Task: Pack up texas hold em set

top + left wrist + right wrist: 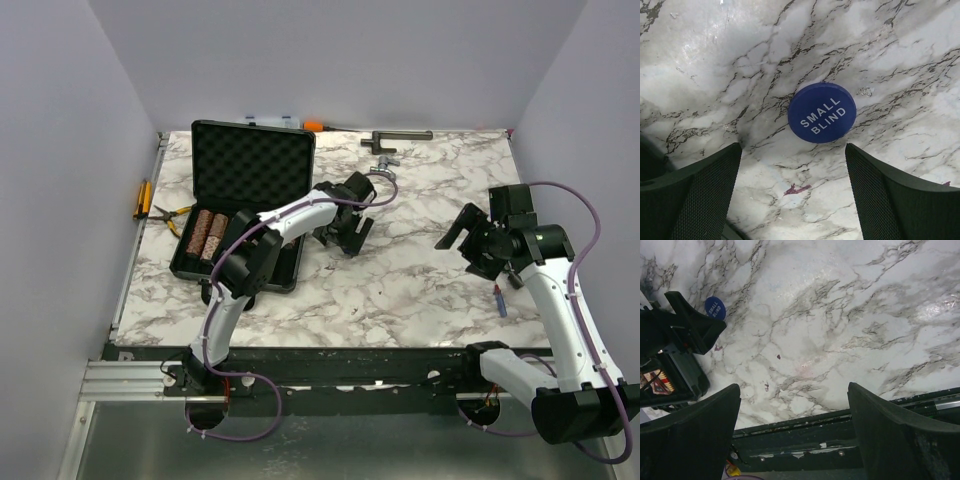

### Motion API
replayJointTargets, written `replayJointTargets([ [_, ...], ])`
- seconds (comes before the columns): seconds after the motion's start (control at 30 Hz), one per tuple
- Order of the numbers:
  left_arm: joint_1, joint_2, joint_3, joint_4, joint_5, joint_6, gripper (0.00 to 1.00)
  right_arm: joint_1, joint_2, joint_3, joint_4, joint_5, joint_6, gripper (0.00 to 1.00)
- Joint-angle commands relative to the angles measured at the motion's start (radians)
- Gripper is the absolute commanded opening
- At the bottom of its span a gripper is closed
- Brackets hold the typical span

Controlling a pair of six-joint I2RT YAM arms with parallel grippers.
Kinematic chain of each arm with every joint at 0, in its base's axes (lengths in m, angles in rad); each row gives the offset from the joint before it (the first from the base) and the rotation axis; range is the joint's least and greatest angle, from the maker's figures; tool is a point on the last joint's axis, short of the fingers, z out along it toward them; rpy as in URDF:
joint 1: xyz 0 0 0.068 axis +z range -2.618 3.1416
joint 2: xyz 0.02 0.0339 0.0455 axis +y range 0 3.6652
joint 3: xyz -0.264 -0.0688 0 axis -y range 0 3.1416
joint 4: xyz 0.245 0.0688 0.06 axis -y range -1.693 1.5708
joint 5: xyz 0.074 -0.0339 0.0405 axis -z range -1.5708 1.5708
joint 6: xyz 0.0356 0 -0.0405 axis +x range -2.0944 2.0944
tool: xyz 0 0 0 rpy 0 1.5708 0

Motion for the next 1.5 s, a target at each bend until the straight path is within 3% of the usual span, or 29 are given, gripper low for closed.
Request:
replayJointTargets([
  [0.0,-0.002,0.028,0.051,-0.014,-0.010,-0.015,0.82,0.003,0.007,0.012,-0.010,-0.005,-0.014,0.91],
  [0.5,-0.042,0.078,0.152,-0.034,0.047,-0.109,0.73,0.003,0.003,-0.009,-0.001,-0.013,-0.004,0.91],
  [0.87,-0.042,0.153,0.285,-0.154,0.025,-0.140,0.70,0.003,0.013,-0.004,0.004,-0.021,-0.005,0.91],
  [1.0,-0.042,0.181,0.291,-0.189,0.156,-0.124,0.75,0.003,0.017,0.002,0.010,-0.032,0.000,0.91],
  [1.2,-0.067,0.137,0.124,-0.120,0.237,-0.129,0.75,0.003,0.017,0.012,0.009,-0.035,0.007,0.91],
  [1.47,-0.125,0.096,0.016,-0.089,0.261,-0.106,0.74,0.003,0.012,0.003,0.016,-0.043,0.014,0.91],
])
